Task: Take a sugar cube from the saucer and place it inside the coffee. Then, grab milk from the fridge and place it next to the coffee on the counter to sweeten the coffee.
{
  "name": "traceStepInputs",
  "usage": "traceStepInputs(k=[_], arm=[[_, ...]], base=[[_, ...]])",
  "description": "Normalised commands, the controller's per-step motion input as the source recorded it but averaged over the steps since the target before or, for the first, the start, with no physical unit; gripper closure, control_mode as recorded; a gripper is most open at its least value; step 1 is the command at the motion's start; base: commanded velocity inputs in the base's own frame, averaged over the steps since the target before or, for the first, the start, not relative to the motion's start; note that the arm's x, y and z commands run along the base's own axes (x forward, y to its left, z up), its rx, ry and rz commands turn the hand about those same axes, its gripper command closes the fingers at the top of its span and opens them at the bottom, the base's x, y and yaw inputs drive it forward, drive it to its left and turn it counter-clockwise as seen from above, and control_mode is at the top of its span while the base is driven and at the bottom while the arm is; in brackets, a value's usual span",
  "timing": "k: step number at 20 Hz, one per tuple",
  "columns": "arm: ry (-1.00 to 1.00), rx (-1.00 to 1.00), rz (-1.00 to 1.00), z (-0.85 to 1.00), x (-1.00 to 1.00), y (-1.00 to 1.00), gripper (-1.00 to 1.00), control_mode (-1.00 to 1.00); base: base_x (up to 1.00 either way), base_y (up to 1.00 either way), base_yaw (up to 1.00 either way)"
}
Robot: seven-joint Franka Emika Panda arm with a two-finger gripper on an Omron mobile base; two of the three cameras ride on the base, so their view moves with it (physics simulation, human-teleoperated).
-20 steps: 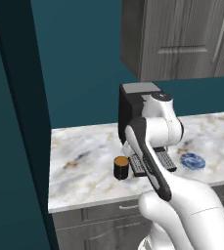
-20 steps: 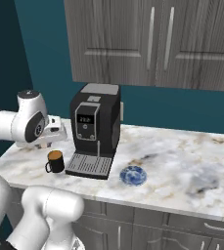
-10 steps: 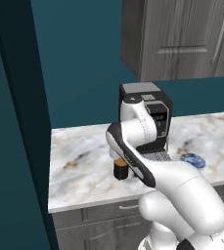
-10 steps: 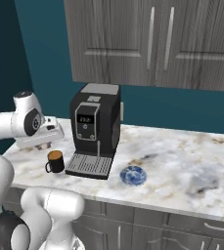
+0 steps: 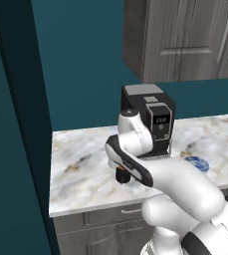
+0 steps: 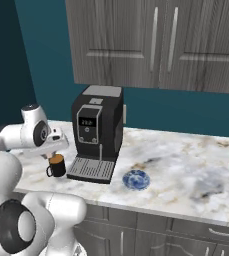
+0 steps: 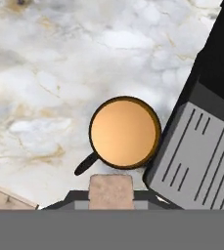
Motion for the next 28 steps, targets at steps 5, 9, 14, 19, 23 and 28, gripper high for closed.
traceStepInputs(k=[5,9,14,19,23,28], arm=[[0.00,0.00,0.00,-0.26,0.36,0.11,1.00,-1.00],[0.00,0.00,0.00,-0.27,0.35,0.06,1.00,-1.00],[0.00,0.00,0.00,-0.23,0.06,0.01,1.00,-1.00],[0.00,0.00,0.00,-0.05,0.24,0.00,-1.00,-1.00],[0.00,0.00,-0.03,-0.02,0.23,0.00,-1.00,-1.00],[-0.03,0.00,0.00,0.04,-0.10,0.00,-1.00,-1.00]], base=[[0.00,0.00,0.00],[0.00,0.00,0.00],[0.00,0.00,0.00],[0.00,0.00,0.00],[0.00,0.00,0.00],[0.00,0.00,0.00]])
